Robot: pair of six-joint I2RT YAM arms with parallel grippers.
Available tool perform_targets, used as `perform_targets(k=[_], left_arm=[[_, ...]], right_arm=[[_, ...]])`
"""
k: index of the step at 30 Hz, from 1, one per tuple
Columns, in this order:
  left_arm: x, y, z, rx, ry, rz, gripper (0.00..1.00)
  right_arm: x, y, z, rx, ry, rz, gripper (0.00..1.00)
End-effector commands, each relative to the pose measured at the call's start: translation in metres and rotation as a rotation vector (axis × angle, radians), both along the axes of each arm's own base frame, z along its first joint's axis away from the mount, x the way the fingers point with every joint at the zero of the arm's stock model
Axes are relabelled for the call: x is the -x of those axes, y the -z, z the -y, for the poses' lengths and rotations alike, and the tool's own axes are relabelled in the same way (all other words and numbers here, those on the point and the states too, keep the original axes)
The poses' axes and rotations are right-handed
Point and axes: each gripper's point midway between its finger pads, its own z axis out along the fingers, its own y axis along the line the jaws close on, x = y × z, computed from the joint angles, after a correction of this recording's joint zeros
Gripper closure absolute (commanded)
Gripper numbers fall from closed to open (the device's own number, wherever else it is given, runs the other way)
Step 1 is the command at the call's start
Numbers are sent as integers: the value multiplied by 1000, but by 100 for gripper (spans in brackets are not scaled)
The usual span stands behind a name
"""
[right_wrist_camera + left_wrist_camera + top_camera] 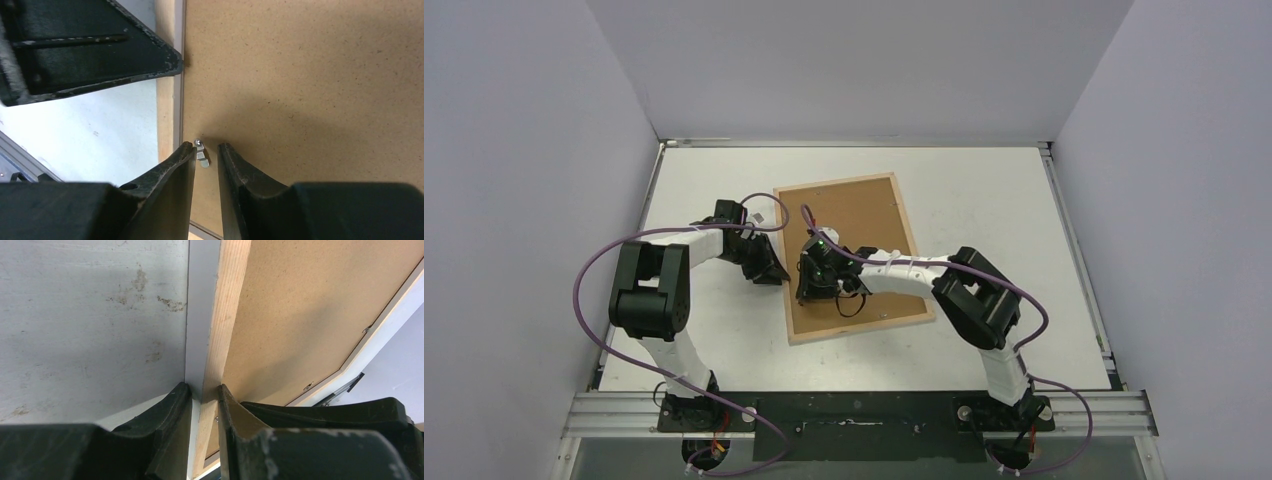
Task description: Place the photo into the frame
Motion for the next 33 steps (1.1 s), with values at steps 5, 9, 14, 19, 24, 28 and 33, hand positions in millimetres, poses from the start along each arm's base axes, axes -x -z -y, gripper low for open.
perform_targets(k=[5,9,14,19,24,28,33], left_arm=[[7,-4,-2,-17,20,-5,90],[5,-4,-1,-11,11,0,90],[7,-4,-2,-12,19,-5,90],[7,-4,-2,-10,18,-2,90],[7,-5,-2,-13,17,2,91],[8,-6,-2,-12,17,2,91],[9,-5,-2,-14,17,-1,91]], right_arm=[[13,-7,-15,-69,-145,13,72],[25,2,-17,-66,-211,-27,72],[31,8,-20,-74,-219,-27,72],[26,12,-18,-58,-203,-7,72],[16,16,-18,-39,-176,35,71],[12,17,-18,-46,-173,56,71],[13,19,-21,-71,-182,71,68]])
